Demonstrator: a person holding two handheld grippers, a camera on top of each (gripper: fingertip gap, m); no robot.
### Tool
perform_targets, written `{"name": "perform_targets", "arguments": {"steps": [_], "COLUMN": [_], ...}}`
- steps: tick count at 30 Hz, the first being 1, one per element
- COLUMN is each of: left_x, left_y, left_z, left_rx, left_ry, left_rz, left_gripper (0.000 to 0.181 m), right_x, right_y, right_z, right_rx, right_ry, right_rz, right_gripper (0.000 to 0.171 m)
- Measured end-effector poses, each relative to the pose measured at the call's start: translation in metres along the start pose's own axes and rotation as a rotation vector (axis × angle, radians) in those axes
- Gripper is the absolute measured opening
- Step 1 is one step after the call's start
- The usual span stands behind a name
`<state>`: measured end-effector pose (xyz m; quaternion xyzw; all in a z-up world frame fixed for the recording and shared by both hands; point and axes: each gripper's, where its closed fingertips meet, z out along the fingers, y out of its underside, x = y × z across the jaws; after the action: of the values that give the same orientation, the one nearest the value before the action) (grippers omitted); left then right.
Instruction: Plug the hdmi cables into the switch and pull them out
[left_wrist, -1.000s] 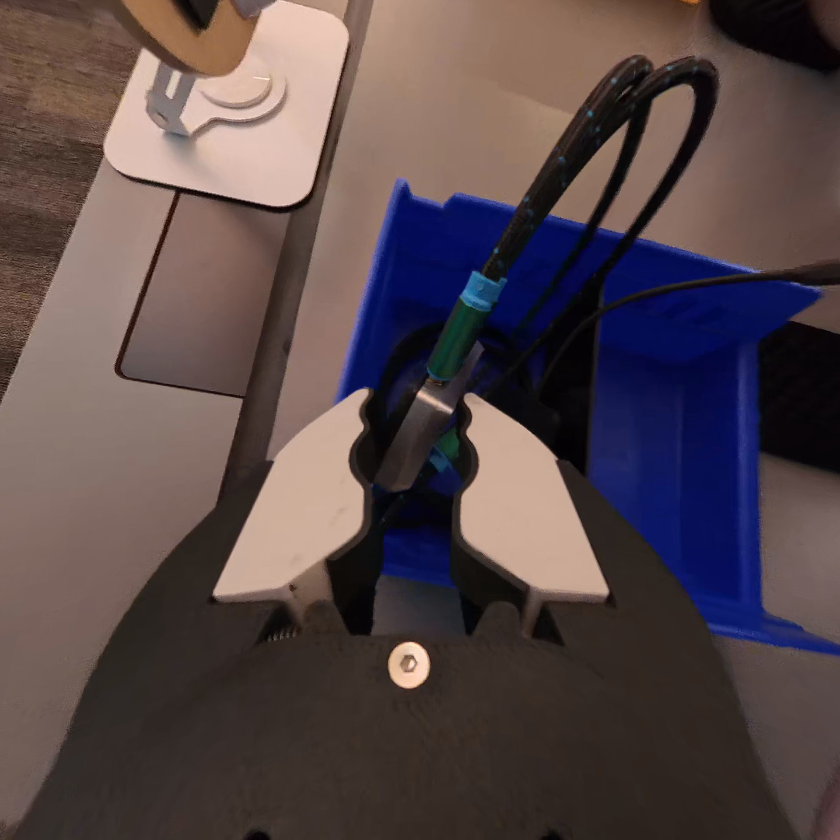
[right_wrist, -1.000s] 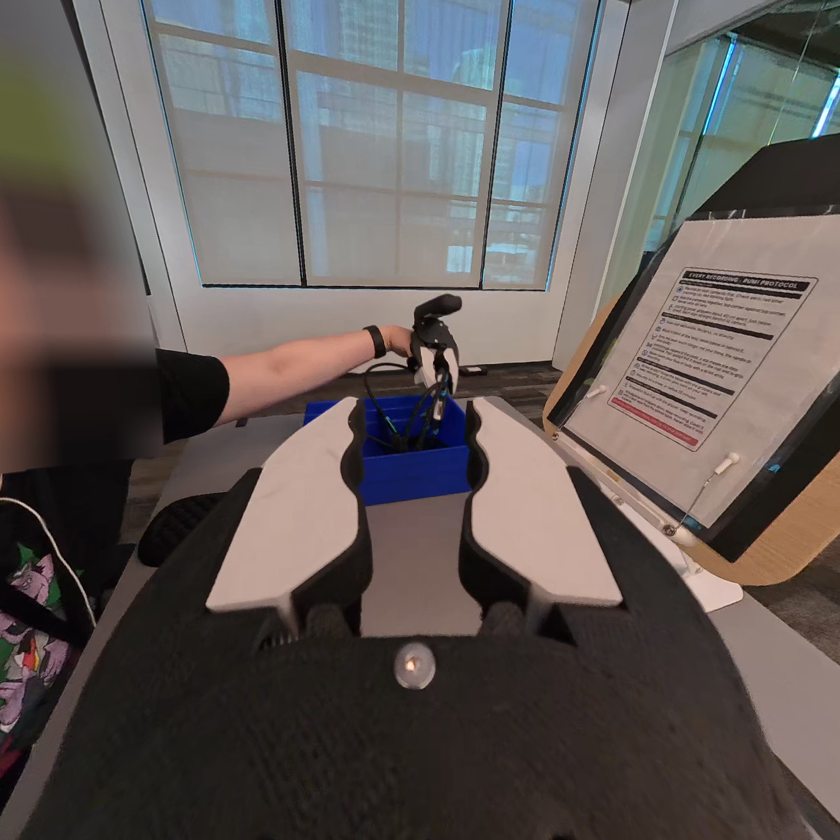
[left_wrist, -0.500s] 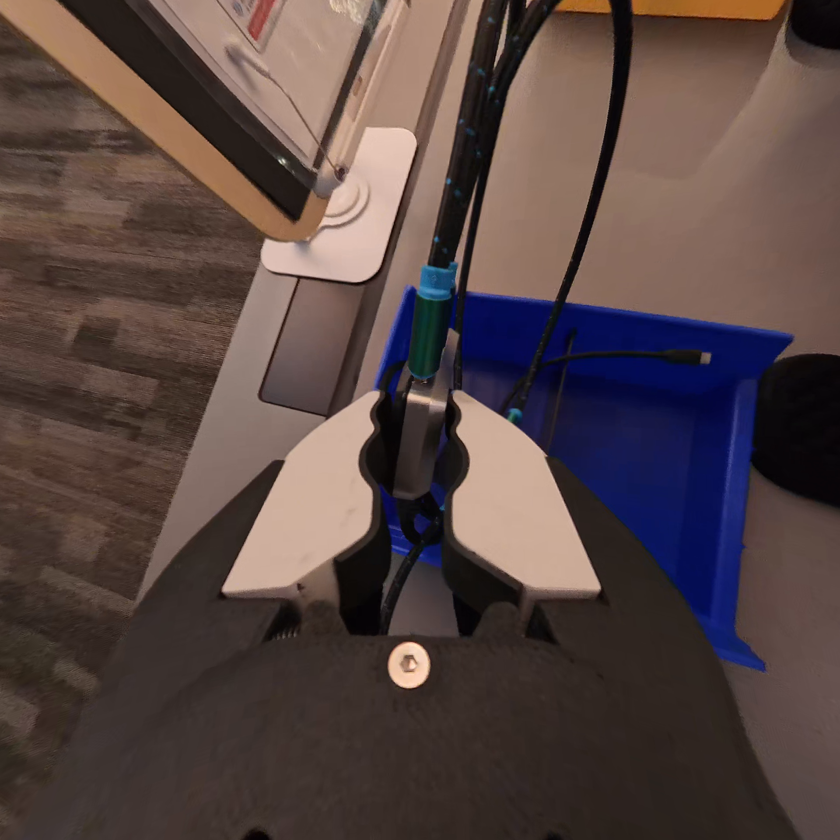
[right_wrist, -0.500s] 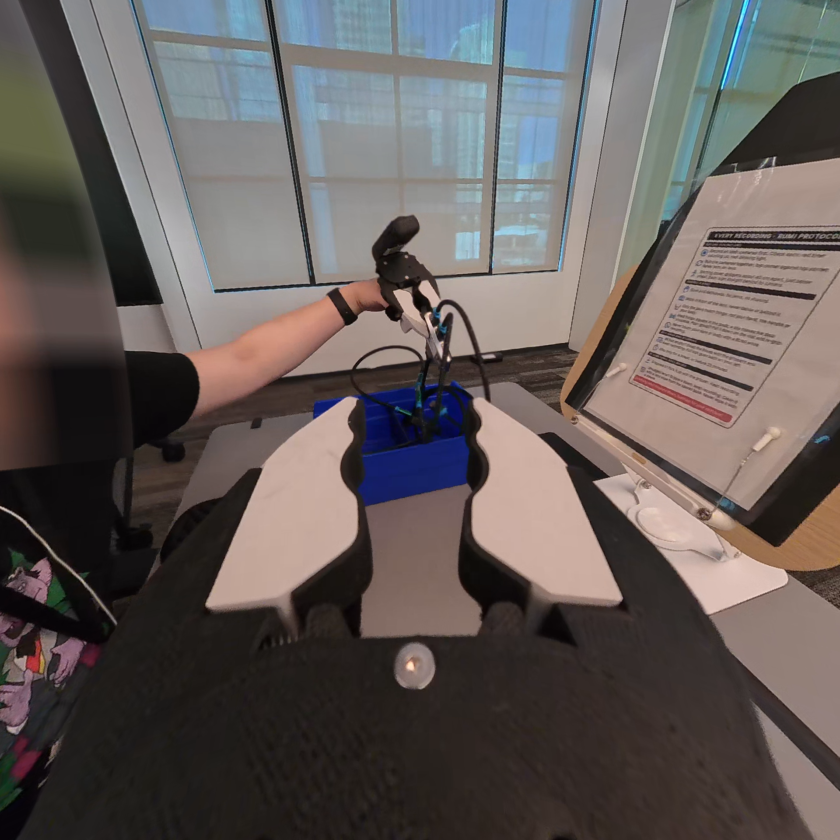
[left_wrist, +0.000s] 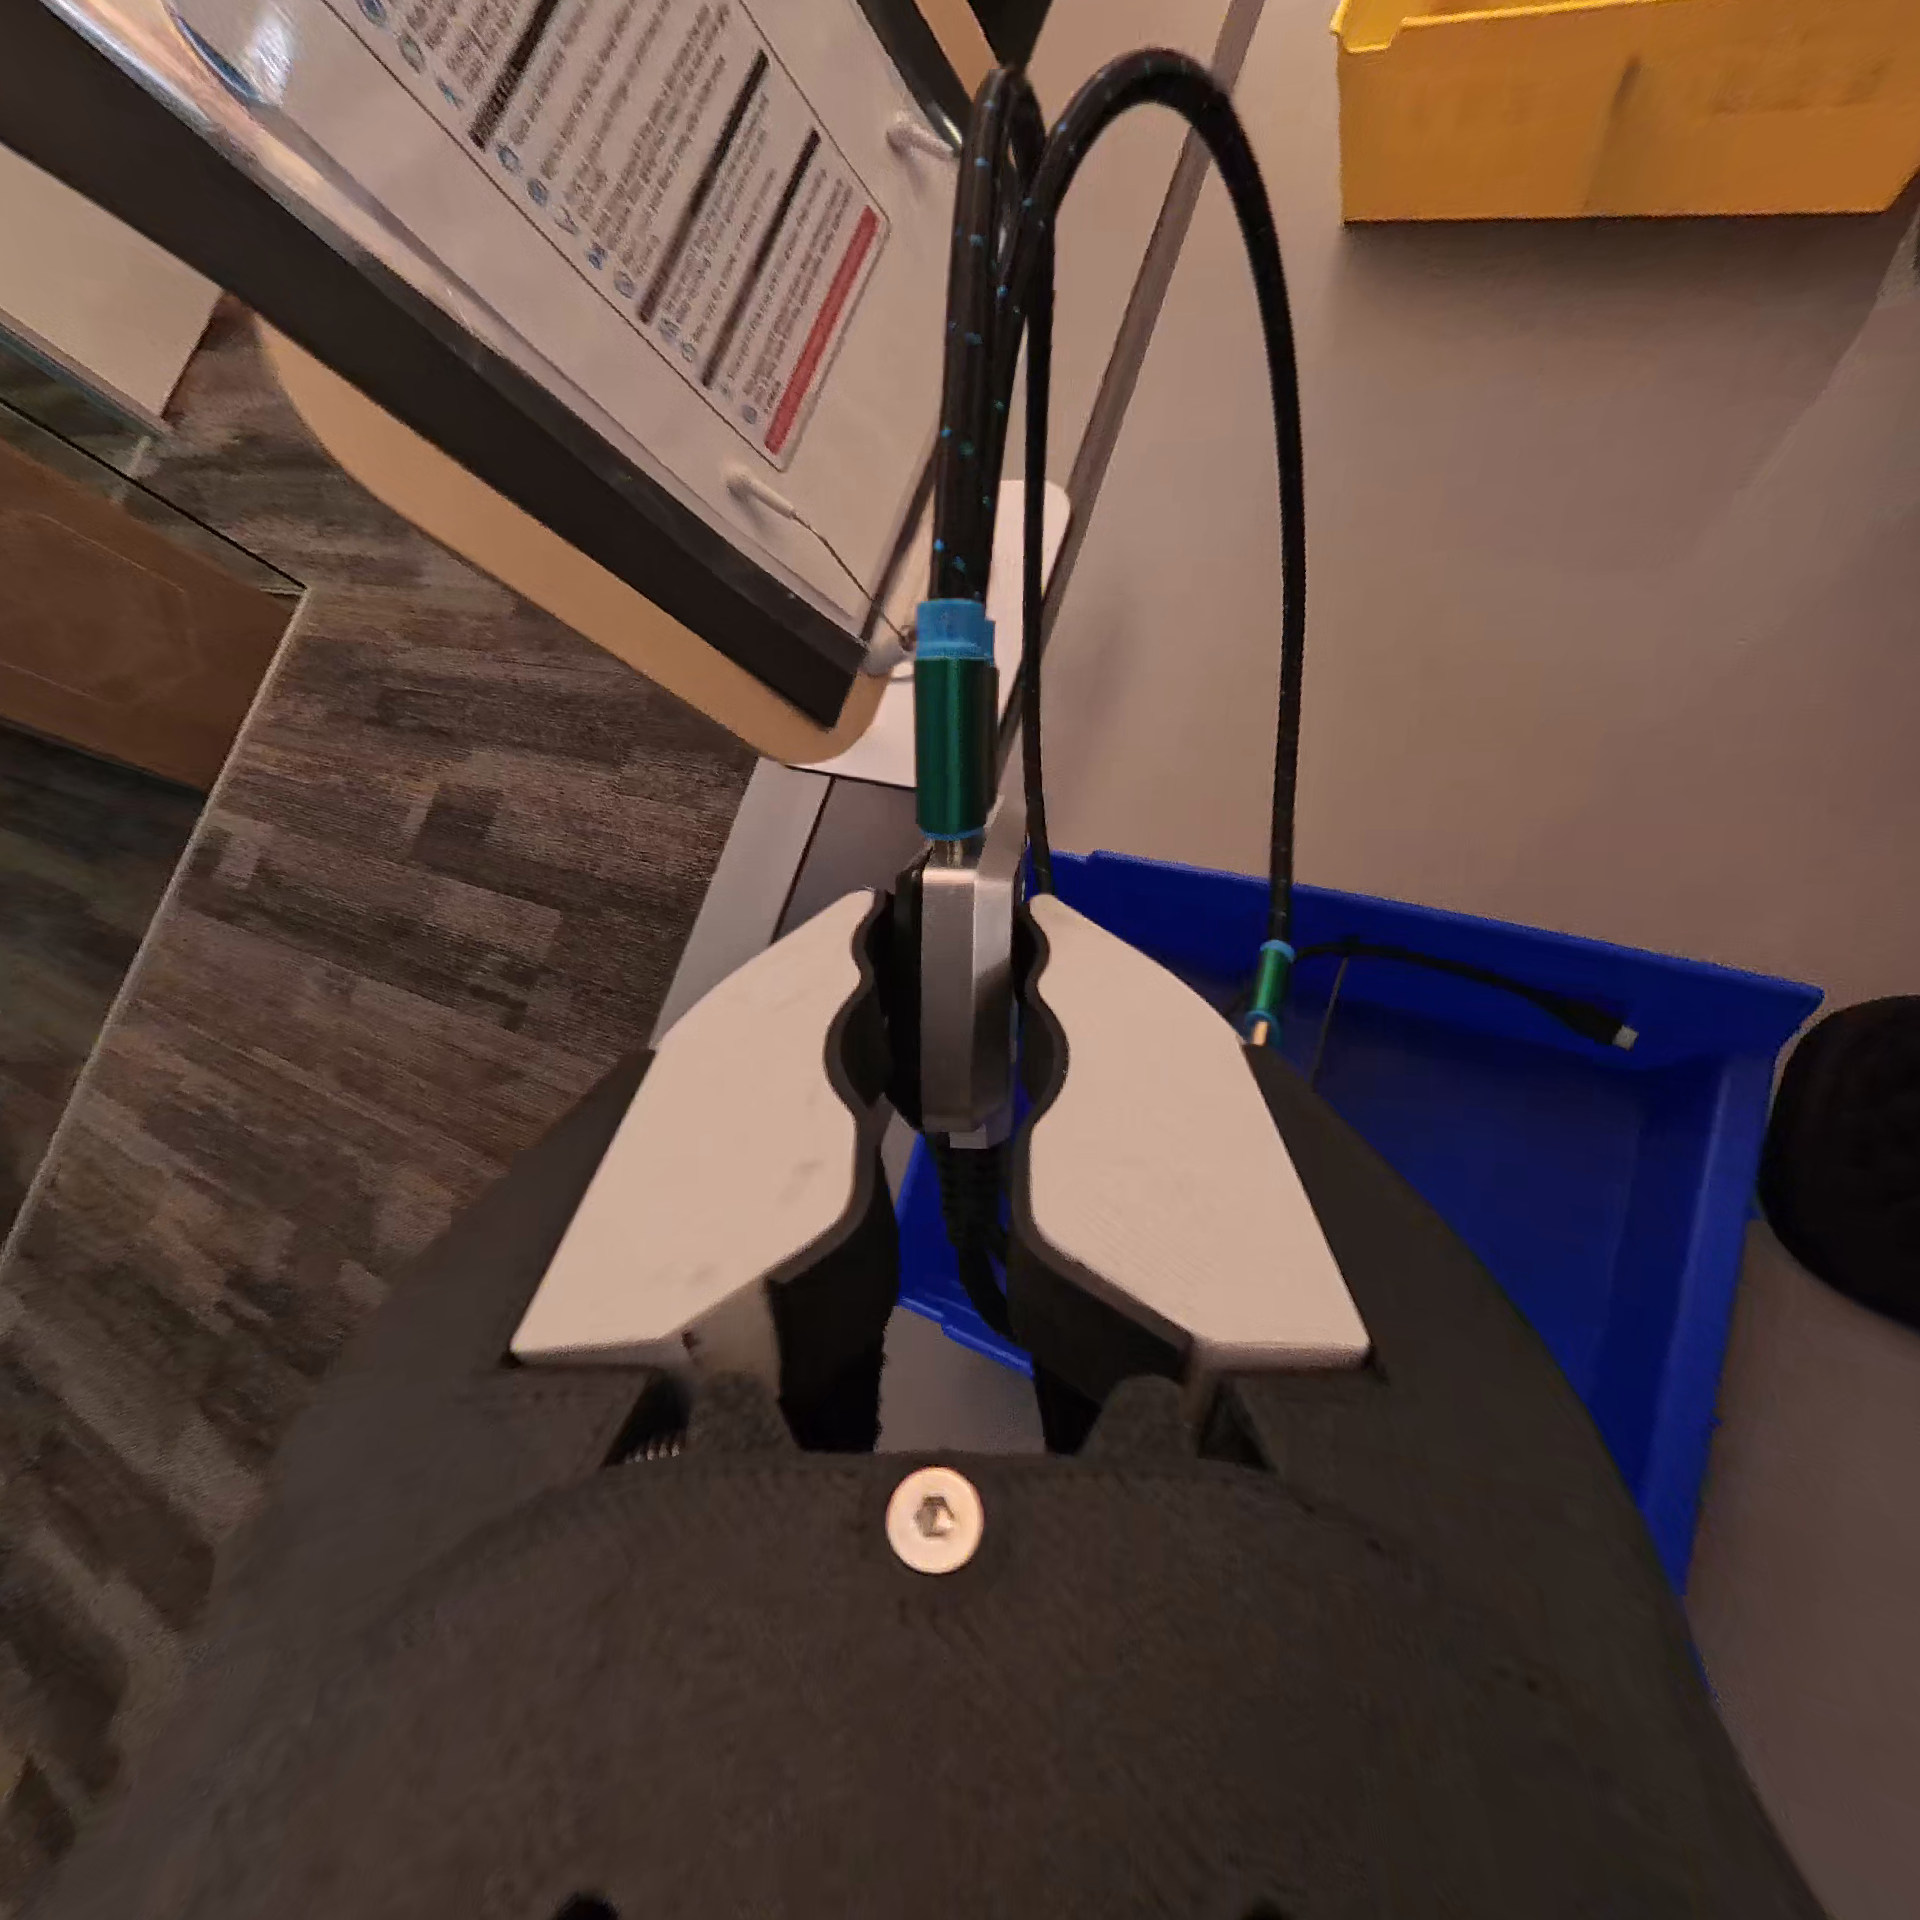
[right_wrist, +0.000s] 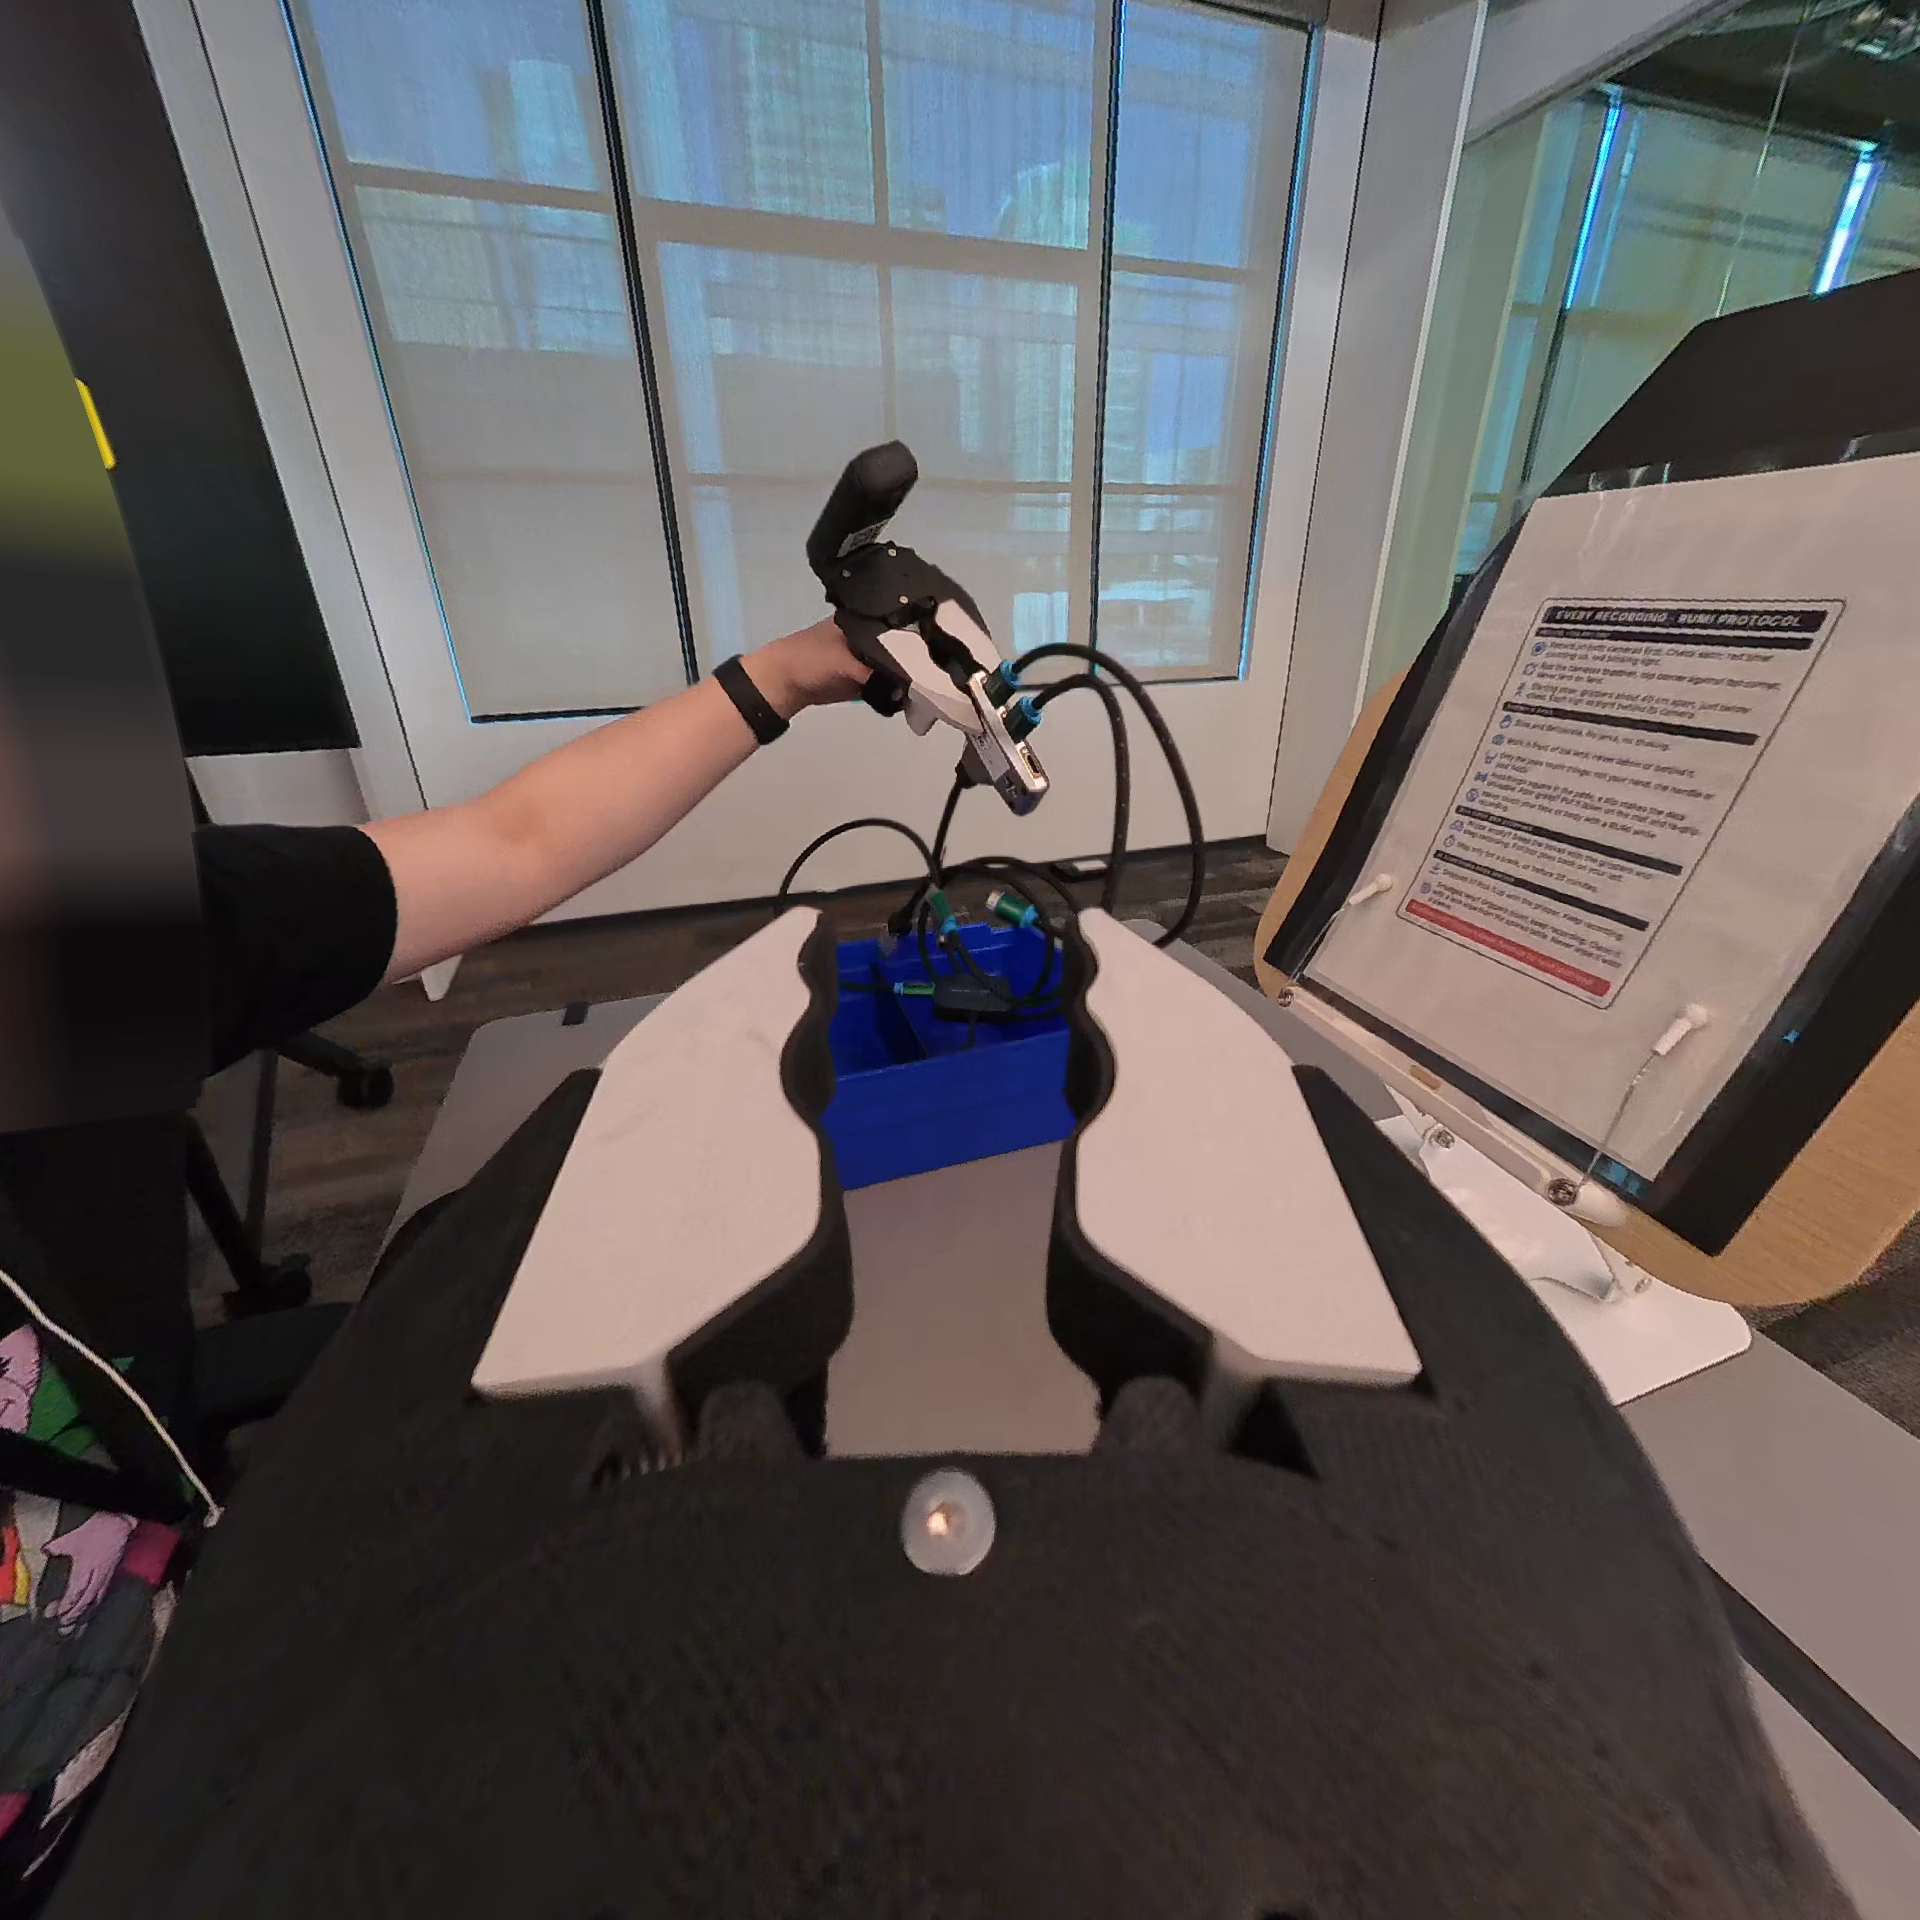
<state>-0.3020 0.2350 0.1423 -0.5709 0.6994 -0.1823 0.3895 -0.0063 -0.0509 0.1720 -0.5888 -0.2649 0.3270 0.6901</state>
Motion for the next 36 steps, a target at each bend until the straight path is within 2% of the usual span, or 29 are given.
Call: {"name": "perform_targets", "arguments": {"steps": [10, 18, 21, 24, 27, 31, 36], "left_x": [-0.009, -0.015, -0.008, 0.017, 0.054, 0.11, 0.171], "left_y": [-0.056, -0.107, -0.133, -0.162, -0.189, -0.215, -0.231], "left_z": [-0.023, -0.029, -0.035, -0.033, -0.019, 0.025, 0.084], "left_rx": [0.019, 0.059, 0.077, 0.103, 0.17, 0.31, 0.463], "left_ry": [-0.129, -0.224, -0.24, -0.237, -0.223, -0.161, -0.064], "left_rz": [0.048, 0.065, 0.091, 0.143, 0.187, 0.196, 0.142], "left_gripper": [0.019, 0.02, 0.02, 0.019, 0.019, 0.019, 0.019], "right_x": [-0.001, 0.006, 0.007, 0.005, -0.005, -0.032, -0.017], "right_y": [-0.01, -0.003, 0.005, 0.013, 0.017, 0.024, 0.045], "right_z": [-0.015, -0.012, -0.003, 0.009, 0.025, 0.049, 0.069], "right_rx": [0.054, 0.044, 0.012, -0.018, -0.034, -0.06, -0.126], "right_ry": [-0.019, -0.007, -0.007, -0.003, -0.02, -0.095, 0.083], "right_rz": [0.014, 0.048, 0.049, 0.036, 0.008, -0.012, -0.096], "right_gripper": [0.04, 0.039, 0.039, 0.038, 0.038, 0.038, 0.042]}}
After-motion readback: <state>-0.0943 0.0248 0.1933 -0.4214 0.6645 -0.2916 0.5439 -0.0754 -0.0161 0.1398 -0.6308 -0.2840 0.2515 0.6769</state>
